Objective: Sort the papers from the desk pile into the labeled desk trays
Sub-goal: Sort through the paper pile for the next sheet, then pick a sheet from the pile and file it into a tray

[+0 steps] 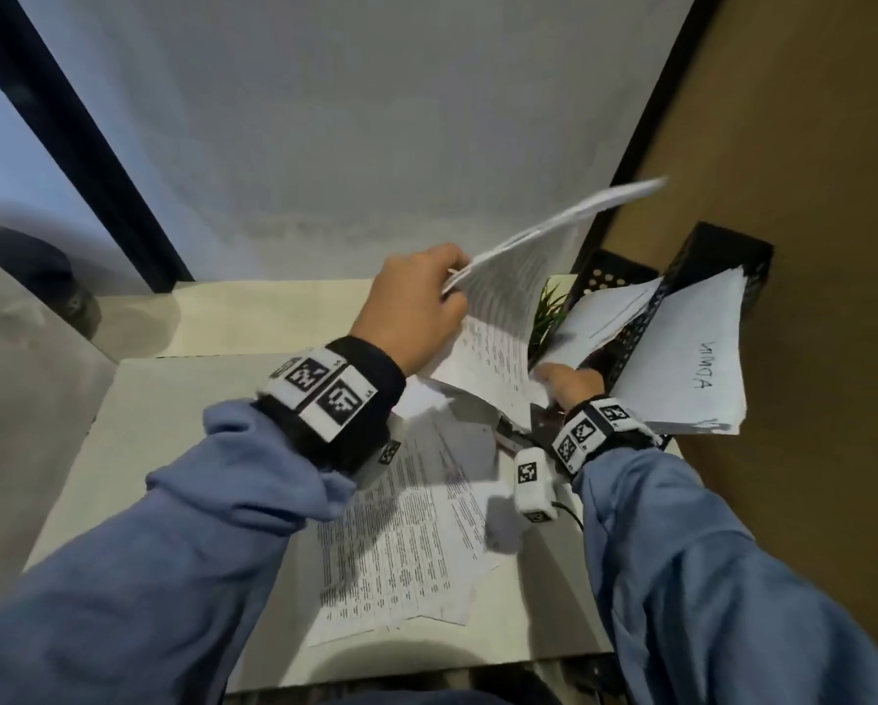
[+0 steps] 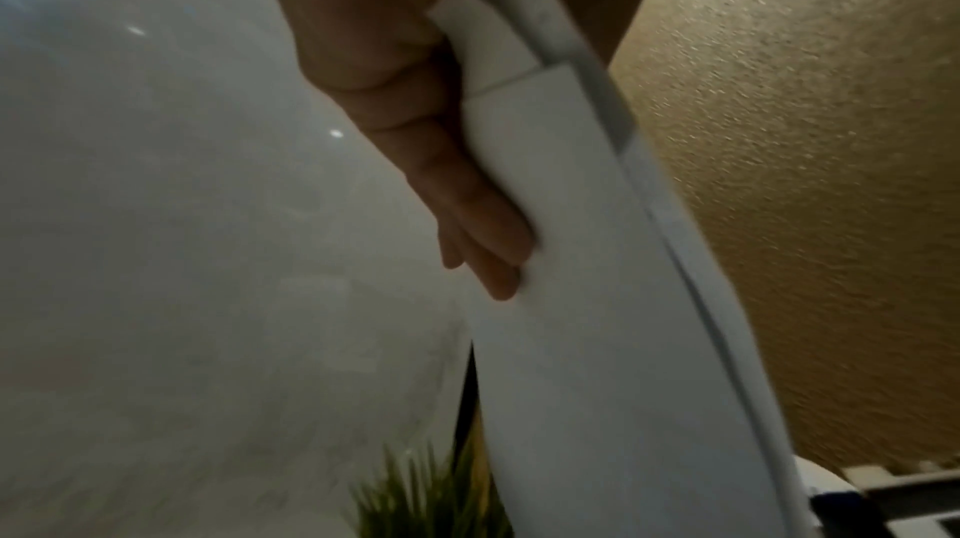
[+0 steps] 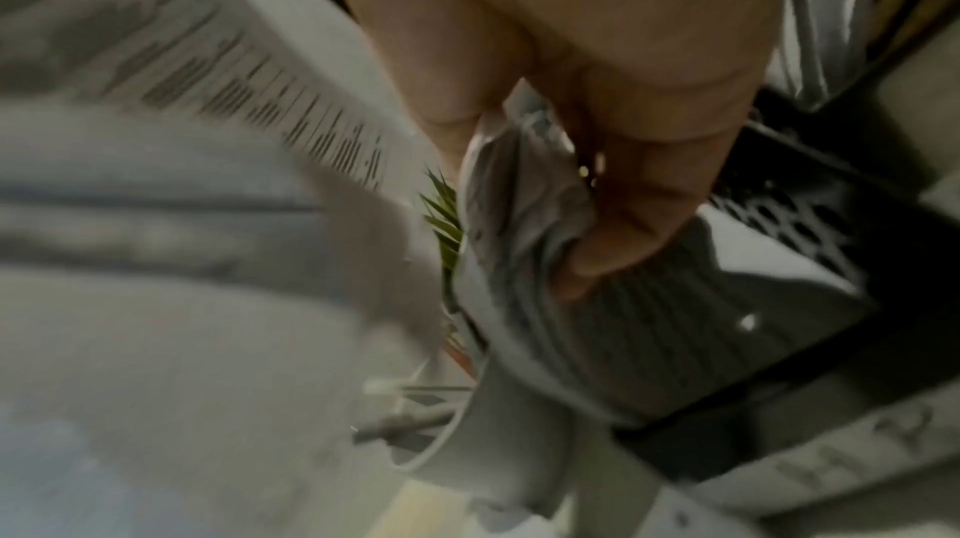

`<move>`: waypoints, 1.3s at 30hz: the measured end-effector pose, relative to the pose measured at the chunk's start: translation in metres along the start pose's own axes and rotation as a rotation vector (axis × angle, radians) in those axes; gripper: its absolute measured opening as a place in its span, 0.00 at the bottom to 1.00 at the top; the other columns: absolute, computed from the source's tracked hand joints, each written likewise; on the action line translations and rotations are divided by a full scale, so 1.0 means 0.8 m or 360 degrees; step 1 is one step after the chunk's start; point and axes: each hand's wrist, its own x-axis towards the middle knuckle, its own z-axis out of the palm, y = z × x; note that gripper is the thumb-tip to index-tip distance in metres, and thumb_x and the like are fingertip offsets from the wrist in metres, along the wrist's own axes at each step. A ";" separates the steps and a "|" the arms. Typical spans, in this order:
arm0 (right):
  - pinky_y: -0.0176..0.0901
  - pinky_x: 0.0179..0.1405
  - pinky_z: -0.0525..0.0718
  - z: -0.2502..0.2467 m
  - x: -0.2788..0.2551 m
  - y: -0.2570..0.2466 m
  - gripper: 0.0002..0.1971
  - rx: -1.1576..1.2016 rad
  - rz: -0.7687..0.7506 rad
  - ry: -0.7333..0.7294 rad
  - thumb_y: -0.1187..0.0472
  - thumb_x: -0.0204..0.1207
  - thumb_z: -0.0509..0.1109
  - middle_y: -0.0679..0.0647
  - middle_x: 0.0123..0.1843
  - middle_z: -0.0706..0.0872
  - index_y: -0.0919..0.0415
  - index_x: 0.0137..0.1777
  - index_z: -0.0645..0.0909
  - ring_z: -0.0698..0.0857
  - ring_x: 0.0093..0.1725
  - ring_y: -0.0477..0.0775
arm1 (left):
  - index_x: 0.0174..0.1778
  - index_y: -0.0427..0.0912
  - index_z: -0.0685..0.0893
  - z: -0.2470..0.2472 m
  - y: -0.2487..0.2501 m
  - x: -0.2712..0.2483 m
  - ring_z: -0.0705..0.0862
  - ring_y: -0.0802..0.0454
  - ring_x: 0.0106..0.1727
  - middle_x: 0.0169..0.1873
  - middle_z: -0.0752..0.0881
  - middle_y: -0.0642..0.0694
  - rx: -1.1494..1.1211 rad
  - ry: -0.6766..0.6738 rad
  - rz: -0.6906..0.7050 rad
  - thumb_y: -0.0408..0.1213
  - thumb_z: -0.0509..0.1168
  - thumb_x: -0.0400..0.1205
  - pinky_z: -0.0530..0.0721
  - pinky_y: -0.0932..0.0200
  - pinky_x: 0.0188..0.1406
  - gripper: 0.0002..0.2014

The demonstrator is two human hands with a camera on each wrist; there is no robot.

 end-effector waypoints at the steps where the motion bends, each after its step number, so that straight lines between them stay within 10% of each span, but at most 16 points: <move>1: 0.48 0.49 0.82 -0.001 0.009 0.001 0.24 -0.0128 -0.0085 0.0032 0.61 0.68 0.73 0.61 0.47 0.81 0.75 0.62 0.79 0.81 0.46 0.58 | 0.52 0.43 0.85 0.008 0.007 0.006 0.85 0.50 0.41 0.41 0.89 0.46 0.0036 -0.0028 0.0023 0.31 0.63 0.77 0.77 0.63 0.41 0.10; 4: 0.58 0.56 0.85 -0.015 0.023 -0.003 0.18 -0.0228 -0.0319 0.0066 0.64 0.69 0.67 0.64 0.51 0.84 0.72 0.59 0.80 0.85 0.53 0.65 | 0.55 0.44 0.84 0.034 0.024 0.026 0.85 0.46 0.48 0.46 0.89 0.43 0.0090 -0.0093 0.0081 0.32 0.63 0.77 0.81 0.56 0.48 0.12; 8: 0.46 0.48 0.78 -0.047 0.009 -0.027 0.06 -0.0287 -0.0600 0.0062 0.67 0.71 0.63 0.62 0.44 0.82 0.65 0.46 0.80 0.81 0.47 0.58 | 0.54 0.45 0.83 0.068 0.037 0.053 0.84 0.44 0.48 0.45 0.88 0.43 0.0159 -0.0179 0.0084 0.31 0.61 0.76 0.75 0.59 0.43 0.13; 16: 0.49 0.50 0.79 -0.087 -0.031 -0.090 0.08 -0.0648 -0.0948 0.0096 0.67 0.70 0.62 0.61 0.44 0.83 0.63 0.46 0.82 0.82 0.49 0.62 | 0.55 0.39 0.82 0.141 0.051 0.092 0.83 0.39 0.53 0.51 0.86 0.37 0.0155 -0.0390 0.0034 0.27 0.61 0.77 0.76 0.55 0.48 0.13; 26: 0.52 0.63 0.80 -0.045 -0.011 -0.031 0.23 -0.0838 -0.0526 -0.0047 0.57 0.74 0.67 0.66 0.65 0.81 0.65 0.68 0.72 0.81 0.63 0.67 | 0.71 0.37 0.72 0.223 -0.012 0.072 0.80 0.37 0.64 0.64 0.81 0.34 0.0073 -0.0893 -0.0257 0.38 0.57 0.85 0.76 0.51 0.60 0.18; 33: 0.49 0.54 0.81 -0.037 -0.040 -0.011 0.22 -0.0483 -0.0856 0.0134 0.57 0.73 0.67 0.57 0.55 0.84 0.57 0.67 0.72 0.84 0.54 0.61 | 0.61 0.42 0.79 0.182 -0.025 0.050 0.85 0.49 0.53 0.52 0.86 0.46 -0.0614 -0.0366 -0.0413 0.43 0.61 0.83 0.83 0.52 0.59 0.13; 36: 0.42 0.33 0.76 -0.026 -0.076 0.022 0.07 -0.0415 -0.1137 0.0035 0.57 0.75 0.66 0.46 0.32 0.78 0.58 0.50 0.76 0.77 0.32 0.47 | 0.49 0.46 0.82 0.151 -0.079 0.010 0.87 0.48 0.48 0.46 0.87 0.46 -0.0671 -0.0071 -0.0591 0.36 0.63 0.81 0.86 0.52 0.54 0.04; 39: 0.47 0.36 0.81 0.003 -0.074 0.077 0.08 -0.0635 -0.1087 -0.0280 0.56 0.75 0.66 0.53 0.30 0.81 0.57 0.36 0.76 0.80 0.32 0.53 | 0.47 0.43 0.83 0.133 -0.159 -0.052 0.86 0.41 0.50 0.47 0.88 0.41 -0.0331 -0.0013 -0.0935 0.31 0.64 0.77 0.83 0.53 0.55 0.06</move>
